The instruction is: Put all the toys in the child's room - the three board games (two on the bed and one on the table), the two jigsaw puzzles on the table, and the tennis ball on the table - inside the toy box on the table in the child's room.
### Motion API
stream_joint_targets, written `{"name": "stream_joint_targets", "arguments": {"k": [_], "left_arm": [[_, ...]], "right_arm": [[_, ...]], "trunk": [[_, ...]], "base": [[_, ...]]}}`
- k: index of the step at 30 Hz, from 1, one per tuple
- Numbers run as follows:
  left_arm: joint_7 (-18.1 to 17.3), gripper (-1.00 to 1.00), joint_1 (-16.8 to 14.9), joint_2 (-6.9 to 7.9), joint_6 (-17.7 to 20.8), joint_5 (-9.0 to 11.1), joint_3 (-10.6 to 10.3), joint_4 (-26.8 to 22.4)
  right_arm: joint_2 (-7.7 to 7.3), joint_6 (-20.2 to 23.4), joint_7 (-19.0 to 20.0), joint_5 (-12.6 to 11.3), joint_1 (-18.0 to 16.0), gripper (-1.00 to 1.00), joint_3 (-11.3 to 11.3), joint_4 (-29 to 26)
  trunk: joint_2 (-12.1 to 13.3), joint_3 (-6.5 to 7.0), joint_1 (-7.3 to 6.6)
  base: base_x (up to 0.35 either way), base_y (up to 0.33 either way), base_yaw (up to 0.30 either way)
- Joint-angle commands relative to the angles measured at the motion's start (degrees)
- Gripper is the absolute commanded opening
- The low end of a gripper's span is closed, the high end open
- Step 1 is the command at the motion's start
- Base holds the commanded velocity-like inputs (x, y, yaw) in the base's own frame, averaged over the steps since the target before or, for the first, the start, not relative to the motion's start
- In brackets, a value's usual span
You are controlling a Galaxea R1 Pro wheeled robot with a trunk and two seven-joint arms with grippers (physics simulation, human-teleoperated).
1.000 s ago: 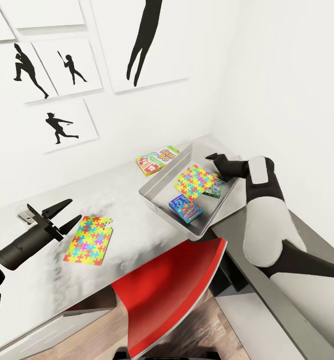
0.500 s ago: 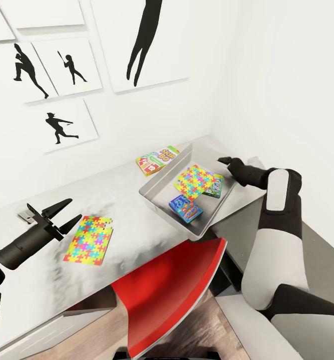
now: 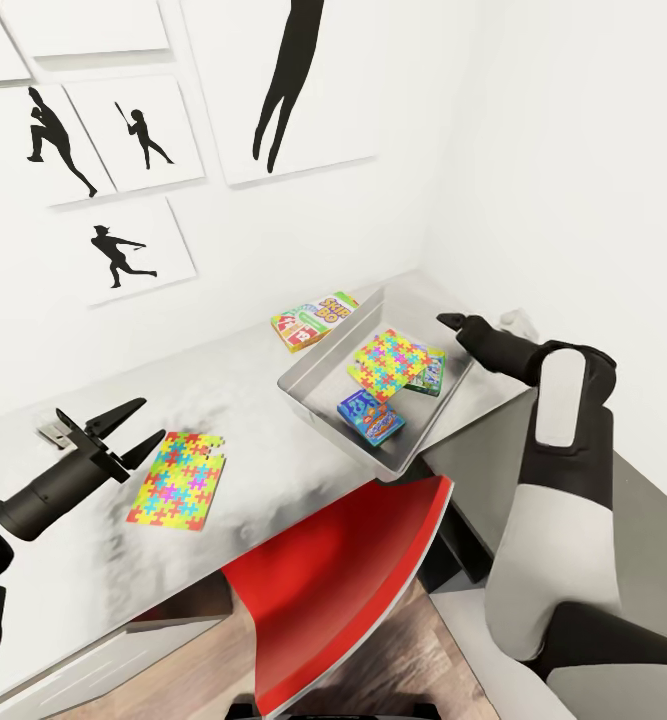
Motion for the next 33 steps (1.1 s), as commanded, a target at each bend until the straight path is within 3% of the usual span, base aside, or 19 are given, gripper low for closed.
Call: {"name": "stream_joint_targets", "arguments": {"k": [1, 7, 10, 19, 27, 33], "left_arm": [[-0.6, 1.00, 0.0, -0.06, 0.2, -0.6, 0.1, 0.0], [-0.6, 1.00, 0.0, -0.18, 0.1, -0.6, 0.0, 0.0], [-0.7, 1.00, 0.1, -0.24, 0.1, -0.6, 0.0, 0.0], [-0.6, 1.00, 0.1, -0.28, 0.0, -0.7, 0.0, 0.0], [-0.6, 1.00, 0.2, -0.29, 0.0, -0.7, 0.0, 0.0], [-0.6, 1.00, 0.2, -0.30, 0.0, -0.7, 0.0, 0.0]], "right_arm": [[0.04, 0.2, -0.4, -0.5, 0.1, 1.00, 0.8, -1.2], [-0.02, 0.2, -0.2, -0.5, 0.5, 1.00, 4.3, -4.8], [-0.14, 0.2, -0.1, -0.4, 0.7, 1.00, 8.0, -6.8], [0.02, 0.2, 0.0, -0.4, 0.3, 1.00, 12.9, -8.3], [0.20, 0.2, 0.0, -0.6, 0.0, 1.00, 16.5, -8.7], [0.27, 0.2, 0.0, -0.6, -0.1, 1.00, 18.0, -8.7]], "trunk": [[-0.1, -0.08, 0.03], [-0.1, -0.08, 0.03], [-0.1, -0.08, 0.03], [-0.1, -0.03, 0.03], [-0.1, 0.27, 0.03], [-0.1, 0.56, 0.03]], "base": [[0.000, 0.000, 0.000], [0.000, 0.000, 0.000], [0.000, 0.000, 0.000], [-0.018, 0.000, 0.014], [-0.071, 0.000, 0.137], [-0.058, 0.000, 0.204]]}}
